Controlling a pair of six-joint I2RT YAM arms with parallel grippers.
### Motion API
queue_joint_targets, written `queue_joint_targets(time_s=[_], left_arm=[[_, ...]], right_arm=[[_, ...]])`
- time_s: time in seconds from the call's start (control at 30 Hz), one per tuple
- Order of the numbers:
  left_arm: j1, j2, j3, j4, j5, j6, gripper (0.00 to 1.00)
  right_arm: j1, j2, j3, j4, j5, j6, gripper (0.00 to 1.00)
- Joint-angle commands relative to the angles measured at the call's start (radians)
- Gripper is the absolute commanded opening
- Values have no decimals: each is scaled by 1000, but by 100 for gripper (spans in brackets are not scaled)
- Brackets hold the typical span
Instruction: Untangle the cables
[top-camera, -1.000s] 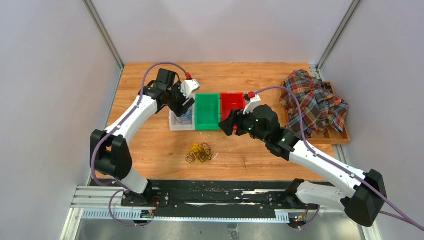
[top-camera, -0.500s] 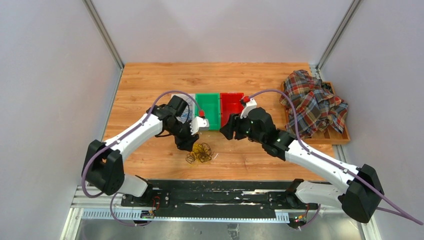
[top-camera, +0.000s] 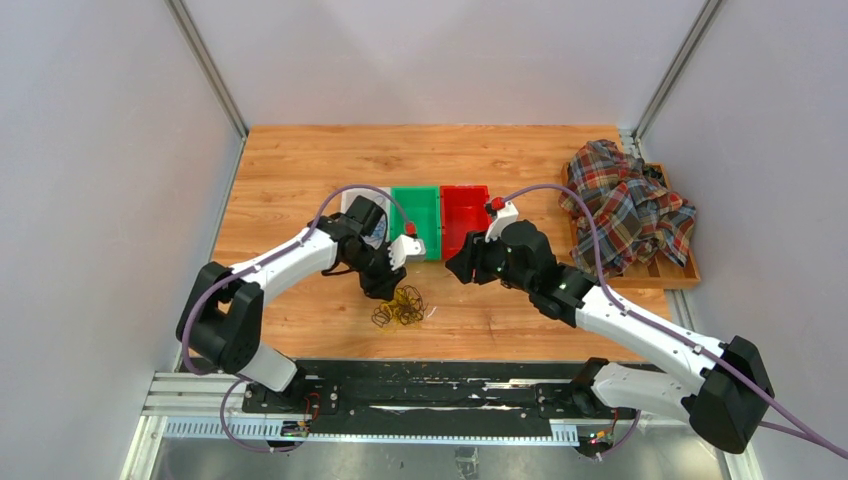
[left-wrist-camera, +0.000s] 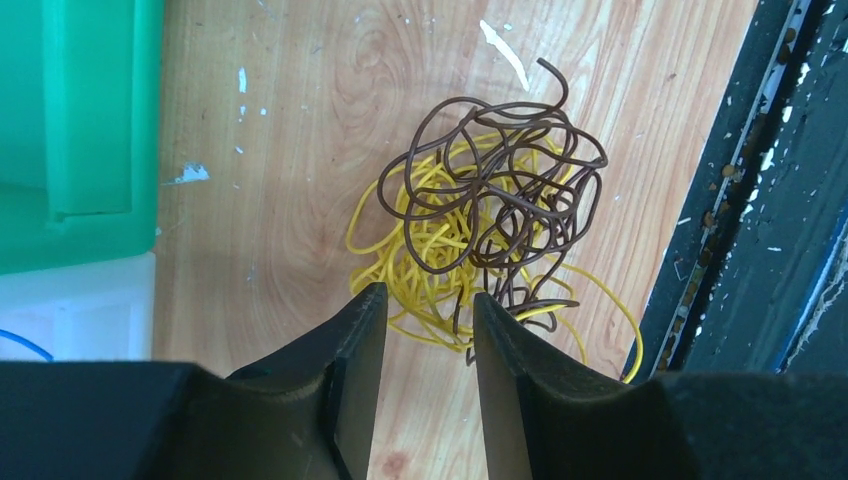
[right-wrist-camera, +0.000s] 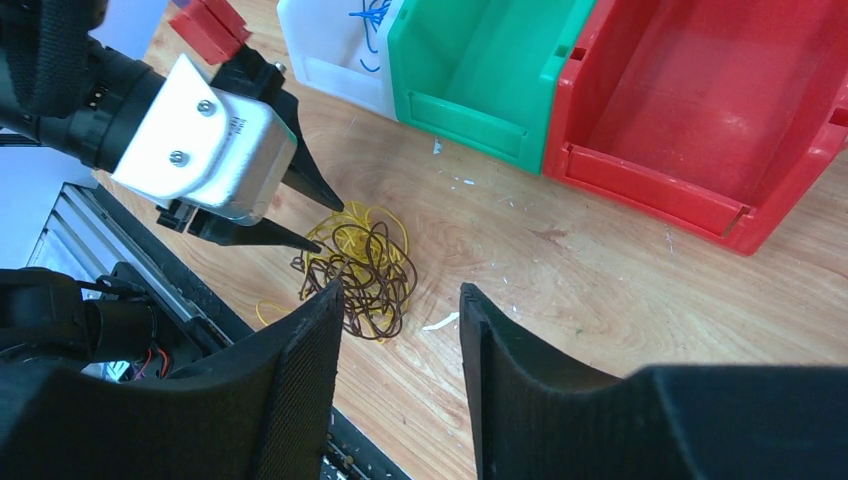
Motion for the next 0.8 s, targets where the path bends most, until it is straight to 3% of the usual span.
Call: queue_joint_targets(time_s=[0.0,0.07,0.23,0.43,0.67,0.77], left_arm=[[-8,17,-30,50,-7,-16,40],[-9,10,-37,80,-52,-39,33],[-8,-65,-16,101,-133,-97,6],[-9,-181,50,16,-50,-144,4],[-8,-253,81,-72,2,-200,5],[-8,-271,105,-89,33,-243,4]], right_arm=[[-11,-13,-4,2,0,-4,45],[-12,-12,-1,2,-1,-3,42],[-11,-12,-1,11,-6,-4,34],[-10,6,-5,47,-32,2,32],[38,41,24,116,-58,-26,58],[83,78,44,157,-80,-57,64]])
